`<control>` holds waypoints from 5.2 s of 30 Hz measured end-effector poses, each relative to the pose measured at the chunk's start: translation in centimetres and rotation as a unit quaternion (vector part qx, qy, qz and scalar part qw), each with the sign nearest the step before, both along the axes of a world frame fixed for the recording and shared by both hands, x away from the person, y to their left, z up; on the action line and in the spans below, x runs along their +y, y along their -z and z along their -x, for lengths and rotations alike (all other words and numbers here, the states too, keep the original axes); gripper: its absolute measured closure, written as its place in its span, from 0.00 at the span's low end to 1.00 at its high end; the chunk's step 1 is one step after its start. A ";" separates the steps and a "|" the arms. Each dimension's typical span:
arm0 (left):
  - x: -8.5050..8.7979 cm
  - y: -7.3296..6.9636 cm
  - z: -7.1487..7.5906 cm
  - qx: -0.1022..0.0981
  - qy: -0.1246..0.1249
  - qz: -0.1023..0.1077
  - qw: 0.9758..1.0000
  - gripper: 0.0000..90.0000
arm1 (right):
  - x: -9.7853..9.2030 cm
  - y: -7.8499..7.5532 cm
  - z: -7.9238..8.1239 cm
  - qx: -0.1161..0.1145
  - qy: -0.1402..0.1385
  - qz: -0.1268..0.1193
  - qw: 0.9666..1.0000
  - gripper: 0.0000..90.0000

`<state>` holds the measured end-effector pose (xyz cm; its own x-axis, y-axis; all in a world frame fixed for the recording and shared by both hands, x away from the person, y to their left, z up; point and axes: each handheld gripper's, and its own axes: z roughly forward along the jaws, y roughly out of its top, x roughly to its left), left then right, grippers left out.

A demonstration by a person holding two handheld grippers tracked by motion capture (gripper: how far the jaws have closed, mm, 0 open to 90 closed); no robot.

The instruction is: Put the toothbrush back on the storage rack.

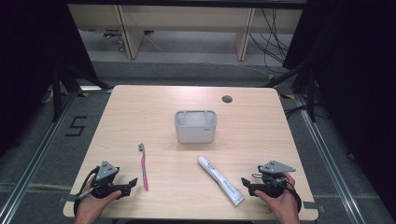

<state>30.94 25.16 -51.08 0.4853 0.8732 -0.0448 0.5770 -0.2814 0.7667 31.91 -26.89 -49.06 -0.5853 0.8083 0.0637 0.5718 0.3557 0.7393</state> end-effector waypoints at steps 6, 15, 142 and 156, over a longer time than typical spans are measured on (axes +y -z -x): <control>0.1 0.0 0.0 0.002 -0.002 0.001 1.000 0.17 | -0.1 -0.1 0.0 -0.015 0.007 0.011 1.000 0.22; -0.1 0.0 -0.1 -0.002 0.005 0.007 1.000 0.22 | -0.2 -0.1 -0.1 -0.016 0.001 0.016 1.000 0.24; -7.0 -2.9 -10.5 0.242 0.126 -0.226 0.935 0.91 | 0.5 0.1 -0.3 -0.019 -0.025 0.020 0.999 0.27; -7.4 -4.9 -10.6 0.220 0.150 -0.252 0.930 0.92 | 0.5 0.1 -0.3 -0.021 -0.023 0.017 0.999 0.27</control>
<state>41.58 17.72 -46.23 0.7424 0.6650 0.0816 0.6412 -0.7405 0.2014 32.23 -26.38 -49.15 -0.6241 0.7813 0.0111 0.5228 0.4069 0.7491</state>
